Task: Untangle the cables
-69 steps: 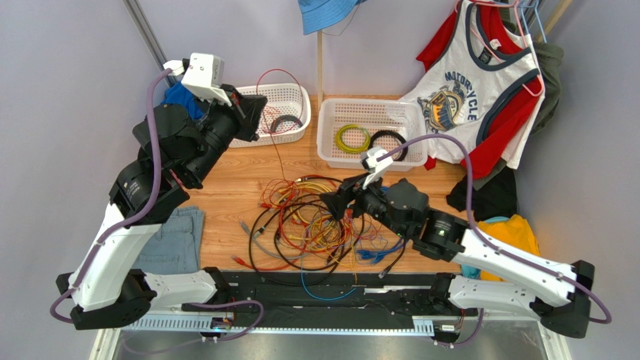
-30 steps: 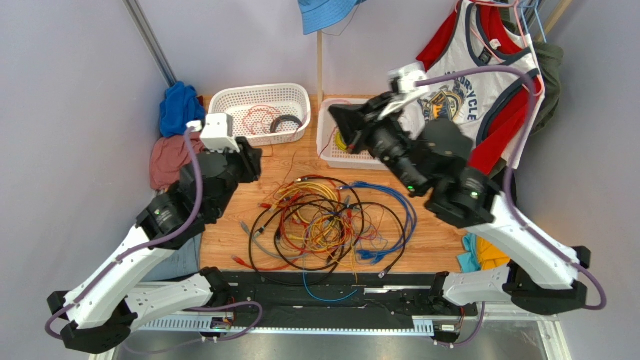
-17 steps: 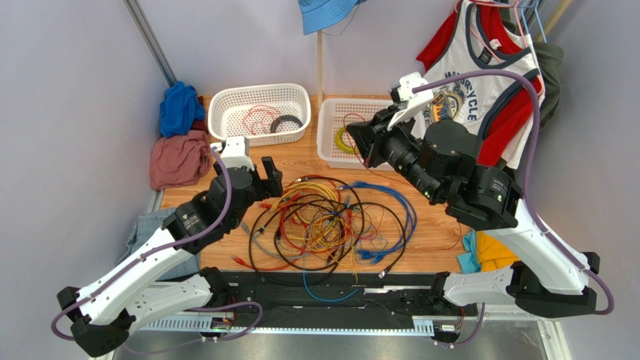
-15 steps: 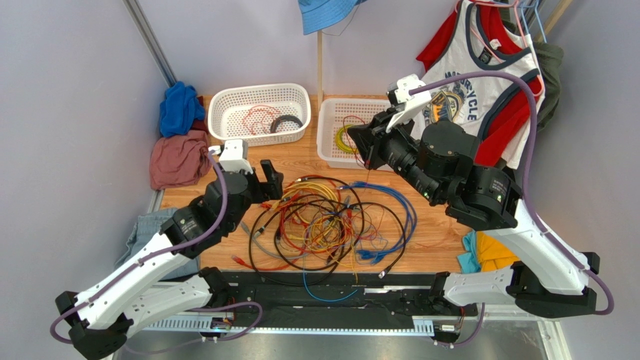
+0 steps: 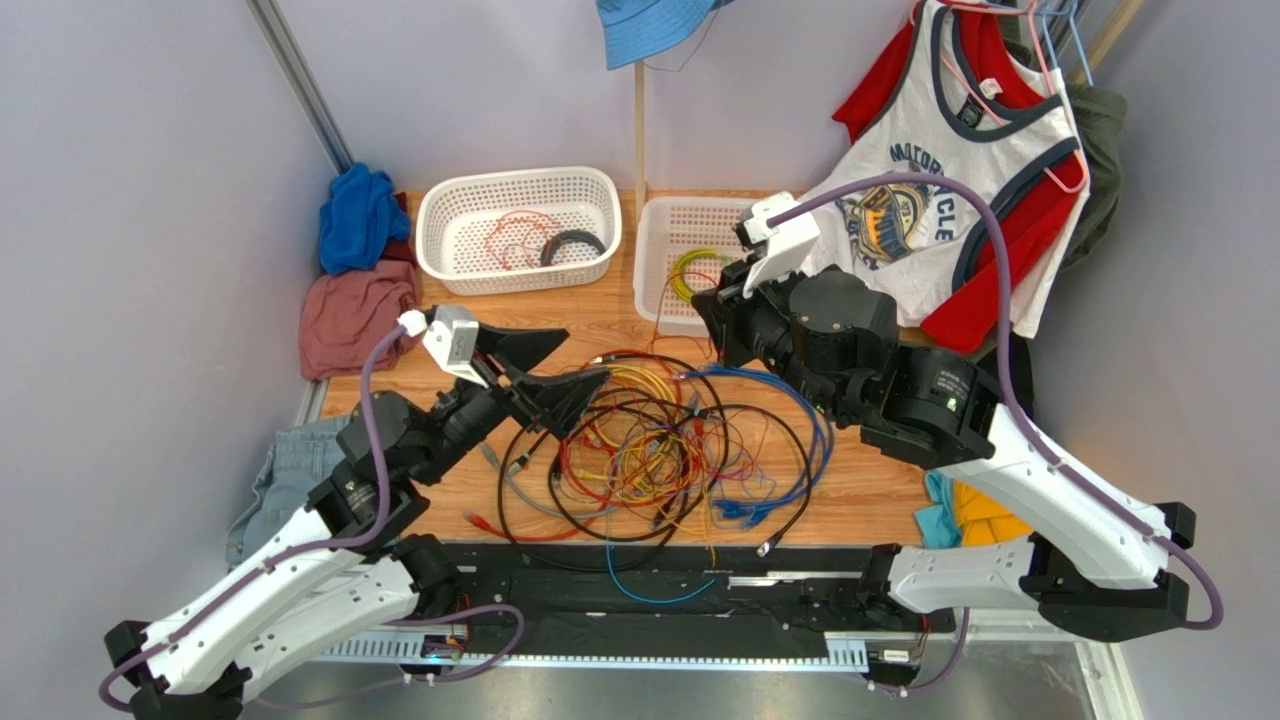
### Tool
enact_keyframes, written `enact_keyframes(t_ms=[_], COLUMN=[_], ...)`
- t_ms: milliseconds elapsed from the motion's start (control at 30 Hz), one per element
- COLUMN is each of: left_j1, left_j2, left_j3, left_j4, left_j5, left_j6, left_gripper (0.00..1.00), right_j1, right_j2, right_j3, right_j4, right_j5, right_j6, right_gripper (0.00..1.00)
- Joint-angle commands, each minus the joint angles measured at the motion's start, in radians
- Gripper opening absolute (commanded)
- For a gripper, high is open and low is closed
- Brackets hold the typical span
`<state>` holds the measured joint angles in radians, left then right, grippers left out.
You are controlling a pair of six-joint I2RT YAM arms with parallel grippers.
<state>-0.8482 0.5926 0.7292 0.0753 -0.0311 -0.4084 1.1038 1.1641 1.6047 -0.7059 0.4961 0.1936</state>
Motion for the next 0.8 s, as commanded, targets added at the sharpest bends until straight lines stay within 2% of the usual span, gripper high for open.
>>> enact_keyframes(t_ms=[0, 200, 367, 767], left_j1=[-0.003, -0.02, -0.032, -0.058], left_j2=[0.029, 0.071, 0.151, 0.358], left_j3=[-0.077, -0.128, -0.125, -0.047], left_j4=[0.291, 0.382, 0.419, 0.524], left_j5=[0.209, 0.244, 0.215, 0.206], left_j6=[0.06, 0.094, 0.125, 0.129], left_gripper=[0.99, 0.99, 0.99, 0.99], right_j1=[0.001, 0.002, 0.001, 0.001], right_j2=[0.011, 0.034, 0.063, 0.098], right_j3=[0.0, 0.017, 0.052, 0.043], right_j4=[0.051, 0.049, 0.045, 0.075], right_j5=[-0.045, -0.1, -0.189, -0.274], right_j6=[0.038, 0.07, 0.119, 0.152], right_gripper=[0.0, 0.0, 0.0, 0.0])
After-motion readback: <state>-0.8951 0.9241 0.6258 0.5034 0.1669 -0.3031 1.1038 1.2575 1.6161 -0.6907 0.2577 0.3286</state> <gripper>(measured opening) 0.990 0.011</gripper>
